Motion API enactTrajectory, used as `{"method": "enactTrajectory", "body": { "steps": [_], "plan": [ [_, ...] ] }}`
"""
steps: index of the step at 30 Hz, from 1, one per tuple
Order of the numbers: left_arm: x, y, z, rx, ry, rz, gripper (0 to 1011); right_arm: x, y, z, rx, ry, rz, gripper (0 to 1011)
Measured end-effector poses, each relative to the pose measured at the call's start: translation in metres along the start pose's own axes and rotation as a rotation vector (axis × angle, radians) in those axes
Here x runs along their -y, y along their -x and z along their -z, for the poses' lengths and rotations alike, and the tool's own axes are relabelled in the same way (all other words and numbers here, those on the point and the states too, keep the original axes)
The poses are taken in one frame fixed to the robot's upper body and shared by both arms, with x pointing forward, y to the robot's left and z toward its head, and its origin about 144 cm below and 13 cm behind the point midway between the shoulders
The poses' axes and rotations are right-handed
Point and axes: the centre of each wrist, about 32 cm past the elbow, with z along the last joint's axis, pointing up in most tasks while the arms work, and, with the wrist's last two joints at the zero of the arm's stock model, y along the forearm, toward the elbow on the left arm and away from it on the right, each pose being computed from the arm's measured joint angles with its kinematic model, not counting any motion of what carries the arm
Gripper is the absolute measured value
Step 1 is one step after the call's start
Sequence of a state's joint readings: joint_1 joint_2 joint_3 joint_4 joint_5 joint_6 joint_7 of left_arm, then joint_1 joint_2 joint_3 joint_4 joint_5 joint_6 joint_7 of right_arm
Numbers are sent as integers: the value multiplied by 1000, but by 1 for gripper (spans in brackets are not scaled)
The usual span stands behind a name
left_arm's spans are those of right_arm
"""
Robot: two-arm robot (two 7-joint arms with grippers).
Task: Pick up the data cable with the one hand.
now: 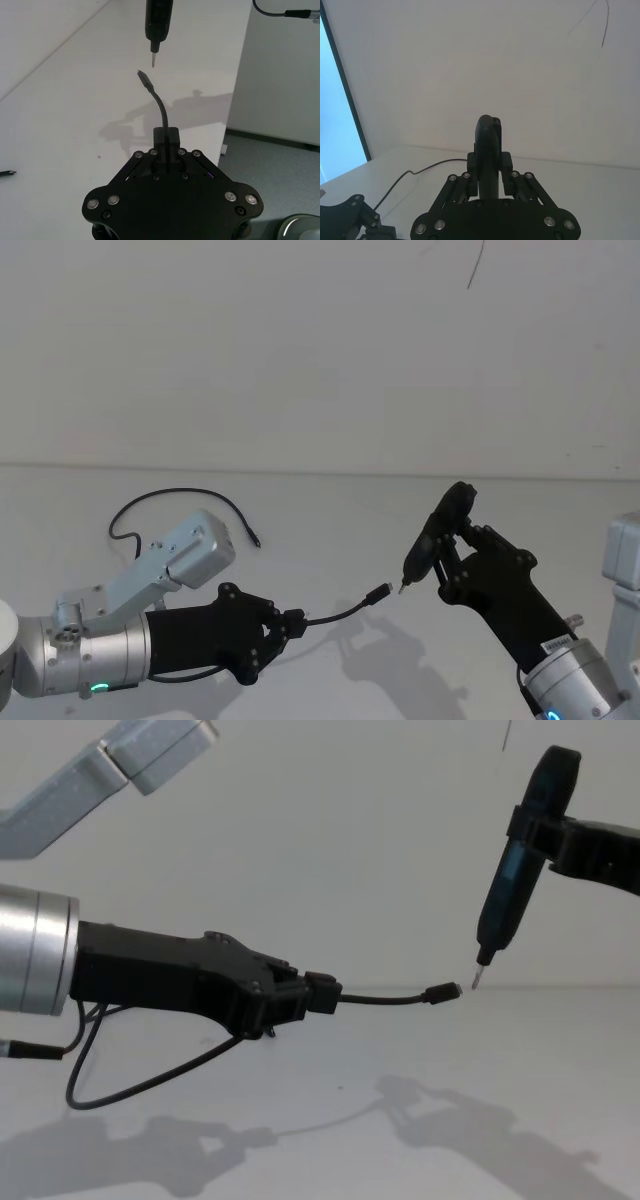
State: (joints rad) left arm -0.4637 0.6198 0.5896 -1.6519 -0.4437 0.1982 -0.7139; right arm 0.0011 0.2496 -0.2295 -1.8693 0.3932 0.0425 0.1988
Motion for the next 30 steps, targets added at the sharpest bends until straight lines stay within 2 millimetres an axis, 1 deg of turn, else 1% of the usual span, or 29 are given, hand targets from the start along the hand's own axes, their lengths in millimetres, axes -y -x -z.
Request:
{"method": "enactTrajectory", "body": {
  "steps": [30],
  "plan": [
    [0, 0, 0, 0, 0, 0, 40, -12, -3, 10, -12, -7, -7, 269]
  ]
}}
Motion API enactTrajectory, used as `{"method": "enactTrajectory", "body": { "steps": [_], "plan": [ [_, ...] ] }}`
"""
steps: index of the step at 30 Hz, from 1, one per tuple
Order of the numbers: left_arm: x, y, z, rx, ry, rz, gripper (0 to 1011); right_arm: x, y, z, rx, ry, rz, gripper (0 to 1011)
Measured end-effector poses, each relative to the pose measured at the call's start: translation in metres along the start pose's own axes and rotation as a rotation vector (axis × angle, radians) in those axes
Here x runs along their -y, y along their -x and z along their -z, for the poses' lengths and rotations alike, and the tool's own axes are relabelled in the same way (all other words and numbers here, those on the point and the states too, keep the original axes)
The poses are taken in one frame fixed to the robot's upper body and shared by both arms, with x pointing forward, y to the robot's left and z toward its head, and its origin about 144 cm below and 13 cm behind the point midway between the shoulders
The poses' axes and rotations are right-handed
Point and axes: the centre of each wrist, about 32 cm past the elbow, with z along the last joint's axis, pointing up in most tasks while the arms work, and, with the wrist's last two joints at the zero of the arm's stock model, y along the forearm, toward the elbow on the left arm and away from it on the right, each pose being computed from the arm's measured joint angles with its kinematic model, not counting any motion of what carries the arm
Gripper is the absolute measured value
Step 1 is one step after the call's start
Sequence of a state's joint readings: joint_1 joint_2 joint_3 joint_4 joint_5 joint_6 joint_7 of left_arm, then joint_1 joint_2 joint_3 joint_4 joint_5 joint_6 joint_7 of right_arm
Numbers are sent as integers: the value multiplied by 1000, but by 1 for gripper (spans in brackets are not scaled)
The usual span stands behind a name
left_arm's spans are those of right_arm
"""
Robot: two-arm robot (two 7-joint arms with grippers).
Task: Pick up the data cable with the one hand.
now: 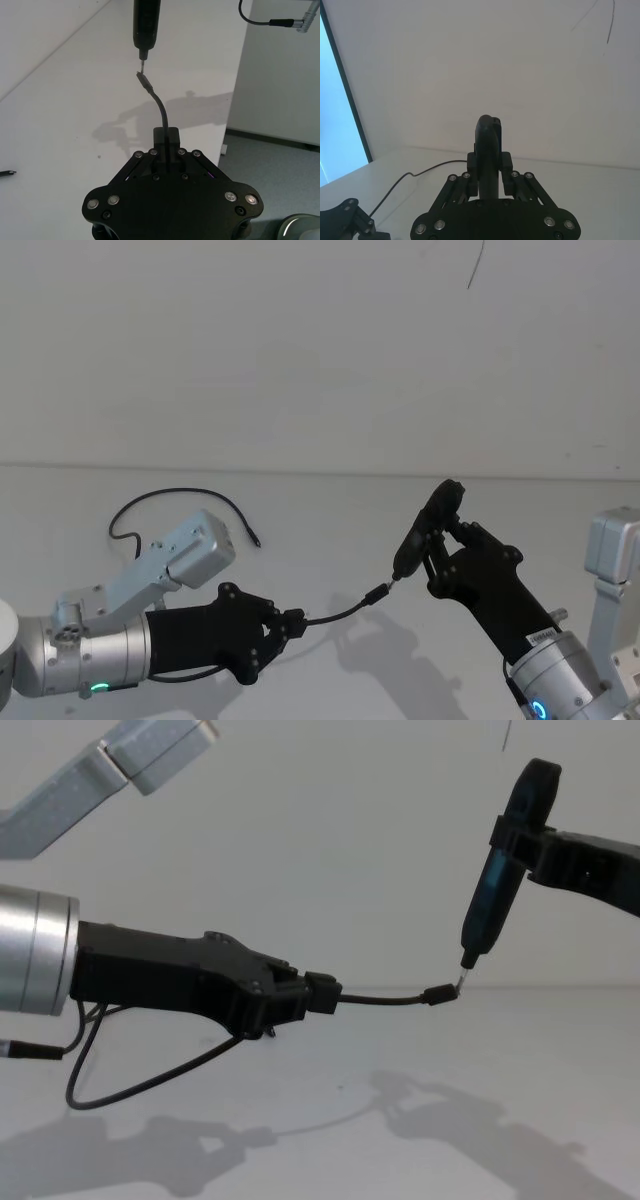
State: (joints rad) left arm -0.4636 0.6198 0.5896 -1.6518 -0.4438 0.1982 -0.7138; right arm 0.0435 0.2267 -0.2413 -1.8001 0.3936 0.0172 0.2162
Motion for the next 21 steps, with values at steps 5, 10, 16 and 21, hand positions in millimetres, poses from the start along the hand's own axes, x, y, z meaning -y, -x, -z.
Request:
{"method": "enactTrajectory", "body": {
  "steps": [5, 10, 16, 21],
  "plan": [
    [0, 0, 0, 0, 0, 0, 40, -1, -2, 0, 0, -4, -2, 269],
    [0, 0, 0, 0, 0, 0, 40, -2, -4, 0, -3, -5, -2, 269],
    [0, 0, 0, 0, 0, 0, 40, -3, -6, 0, -7, -5, -2, 269],
    [0, 0, 0, 0, 0, 0, 40, -3, -7, 0, -10, -4, -3, 269]
  ]
}}
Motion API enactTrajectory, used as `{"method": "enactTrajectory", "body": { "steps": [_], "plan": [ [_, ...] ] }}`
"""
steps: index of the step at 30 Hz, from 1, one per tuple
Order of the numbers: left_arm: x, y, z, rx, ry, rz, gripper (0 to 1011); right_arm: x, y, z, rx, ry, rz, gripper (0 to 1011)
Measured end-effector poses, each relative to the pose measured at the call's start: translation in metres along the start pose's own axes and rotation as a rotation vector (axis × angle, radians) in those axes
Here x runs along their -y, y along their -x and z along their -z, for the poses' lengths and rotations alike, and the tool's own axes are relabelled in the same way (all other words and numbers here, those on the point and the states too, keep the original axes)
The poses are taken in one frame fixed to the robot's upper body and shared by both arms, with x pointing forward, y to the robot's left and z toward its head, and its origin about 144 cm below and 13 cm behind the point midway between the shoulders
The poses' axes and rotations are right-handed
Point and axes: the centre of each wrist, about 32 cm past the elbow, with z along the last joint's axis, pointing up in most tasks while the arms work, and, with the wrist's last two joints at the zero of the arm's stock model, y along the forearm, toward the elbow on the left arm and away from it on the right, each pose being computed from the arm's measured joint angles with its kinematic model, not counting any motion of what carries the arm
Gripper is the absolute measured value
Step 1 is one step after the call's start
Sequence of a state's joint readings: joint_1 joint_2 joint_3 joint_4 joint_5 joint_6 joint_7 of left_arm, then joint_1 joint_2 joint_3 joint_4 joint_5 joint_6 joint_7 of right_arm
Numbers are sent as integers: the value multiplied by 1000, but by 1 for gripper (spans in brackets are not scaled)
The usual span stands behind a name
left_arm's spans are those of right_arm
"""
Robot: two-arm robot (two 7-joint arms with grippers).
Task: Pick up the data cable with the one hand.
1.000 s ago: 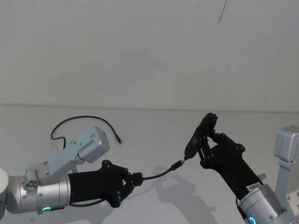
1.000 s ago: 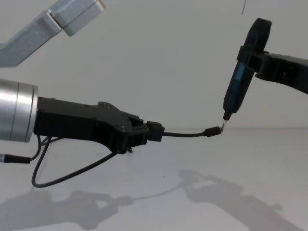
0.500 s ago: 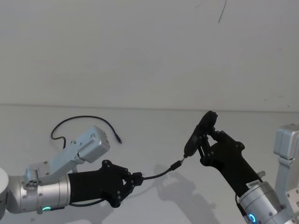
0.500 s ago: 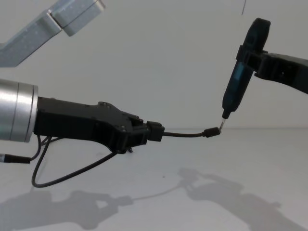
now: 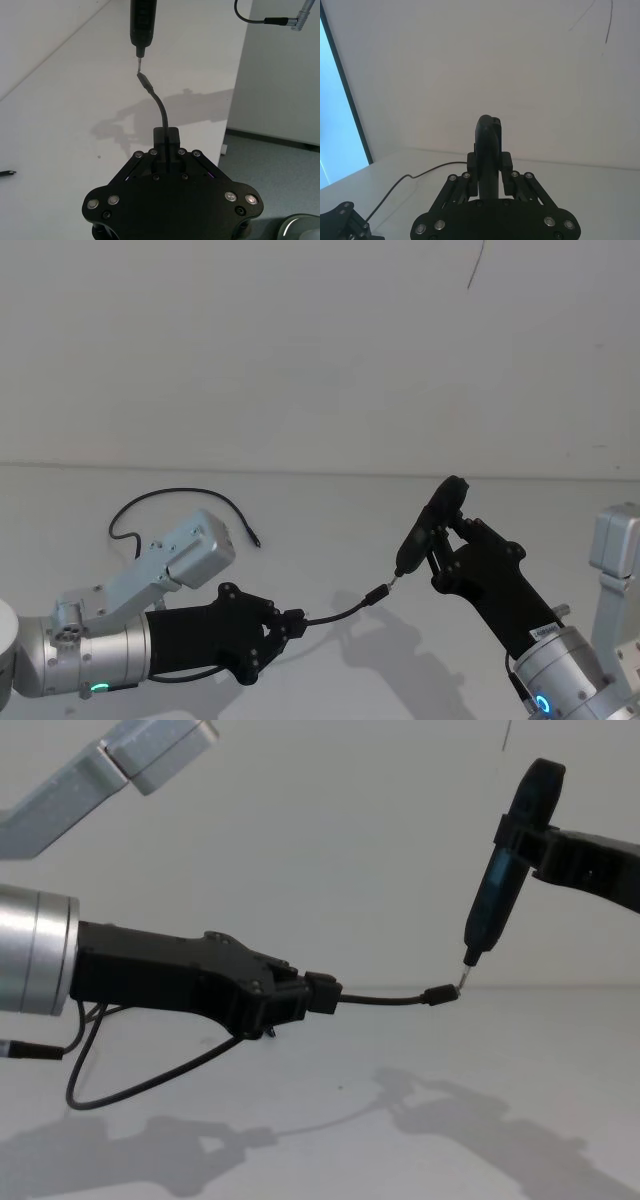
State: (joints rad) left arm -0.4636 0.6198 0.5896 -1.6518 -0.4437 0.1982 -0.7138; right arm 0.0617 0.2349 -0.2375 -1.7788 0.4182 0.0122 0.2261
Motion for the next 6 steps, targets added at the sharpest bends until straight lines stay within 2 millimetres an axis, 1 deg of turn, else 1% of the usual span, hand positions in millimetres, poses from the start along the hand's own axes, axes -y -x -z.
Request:
{"method": "enactTrajectory", "body": {
  "steps": [6],
  "plan": [
    [0, 0, 0, 0, 0, 0, 40, 0, -1, 0, -3, 1, -1, 269]
  ]
}}
